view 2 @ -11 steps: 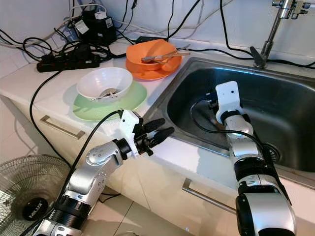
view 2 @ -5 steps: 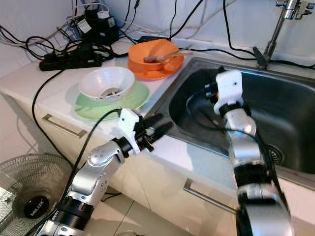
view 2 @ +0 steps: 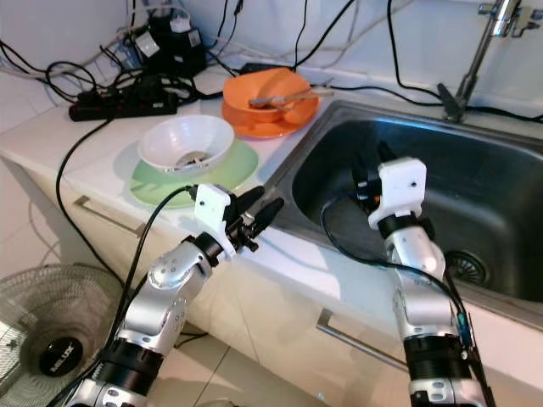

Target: Kitchen organization

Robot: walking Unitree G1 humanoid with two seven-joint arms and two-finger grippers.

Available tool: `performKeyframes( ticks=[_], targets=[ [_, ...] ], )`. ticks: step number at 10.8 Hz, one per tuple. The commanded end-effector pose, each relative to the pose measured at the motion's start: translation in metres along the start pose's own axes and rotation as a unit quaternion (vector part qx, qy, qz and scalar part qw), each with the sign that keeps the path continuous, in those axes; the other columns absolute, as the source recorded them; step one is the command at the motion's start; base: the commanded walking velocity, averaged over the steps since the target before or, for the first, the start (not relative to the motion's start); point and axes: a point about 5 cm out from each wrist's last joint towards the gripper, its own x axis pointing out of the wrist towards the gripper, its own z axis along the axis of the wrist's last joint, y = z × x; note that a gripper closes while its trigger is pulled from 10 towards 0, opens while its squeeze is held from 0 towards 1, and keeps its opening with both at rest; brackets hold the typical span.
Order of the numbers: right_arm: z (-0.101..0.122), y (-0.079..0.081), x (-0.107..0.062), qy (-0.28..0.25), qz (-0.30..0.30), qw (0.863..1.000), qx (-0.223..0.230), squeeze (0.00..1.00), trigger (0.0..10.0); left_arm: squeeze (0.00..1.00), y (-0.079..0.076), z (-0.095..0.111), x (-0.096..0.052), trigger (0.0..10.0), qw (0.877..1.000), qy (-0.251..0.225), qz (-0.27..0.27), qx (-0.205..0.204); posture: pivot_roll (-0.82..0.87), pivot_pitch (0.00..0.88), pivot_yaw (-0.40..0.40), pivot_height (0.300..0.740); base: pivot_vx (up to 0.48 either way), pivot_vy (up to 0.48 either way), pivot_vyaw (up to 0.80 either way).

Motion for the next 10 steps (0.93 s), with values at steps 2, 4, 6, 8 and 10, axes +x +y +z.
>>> performKeyframes(
  ticks=[2, 4, 6, 8, 10],
  targets=[
    [-0.008, 0.008, -0.013, 0.021, 0.003, 0.999, 0.024, 0.00, 10.0, 0.00, 0.002, -0.003, -0.001, 10.0, 1.000, 0.005, 0.011, 0.014, 0.03, 0.000, 0.096, 0.740, 0.000, 0.000, 0.00],
    [-0.012, 0.020, -0.019, 0.034, 0.007, 0.999, 0.041, 0.00, 10.0, 0.00, -0.003, -0.004, -0.002, 10.0, 0.999, 0.006, 0.008, 0.050, 0.02, 0.000, 0.102, 0.740, 0.000, 0.000, 0.00],
    [-0.017, 0.029, -0.016, 0.043, 0.010, 0.998, 0.052, 0.00, 10.0, 0.00, -0.009, 0.022, 0.002, 10.0, 0.974, -0.035, 0.034, 0.221, 0.04, 0.000, 0.099, 0.740, 0.000, 0.000, 0.00],
    [-0.023, 0.036, -0.014, 0.058, 0.011, 0.996, 0.065, 0.00, 10.0, 0.00, -0.025, 0.042, 0.002, 10.0, 0.915, -0.059, 0.006, 0.399, 0.06, 0.000, 0.094, 0.740, 0.000, 0.000, 0.00],
    [-0.024, 0.040, -0.013, 0.062, 0.014, 0.996, 0.069, 0.00, 10.0, 0.00, -0.019, 0.044, -0.005, 10.0, 0.880, -0.049, 0.044, 0.470, 0.06, 0.000, 0.095, 0.740, 0.000, 0.000, 0.00]
  ],
)
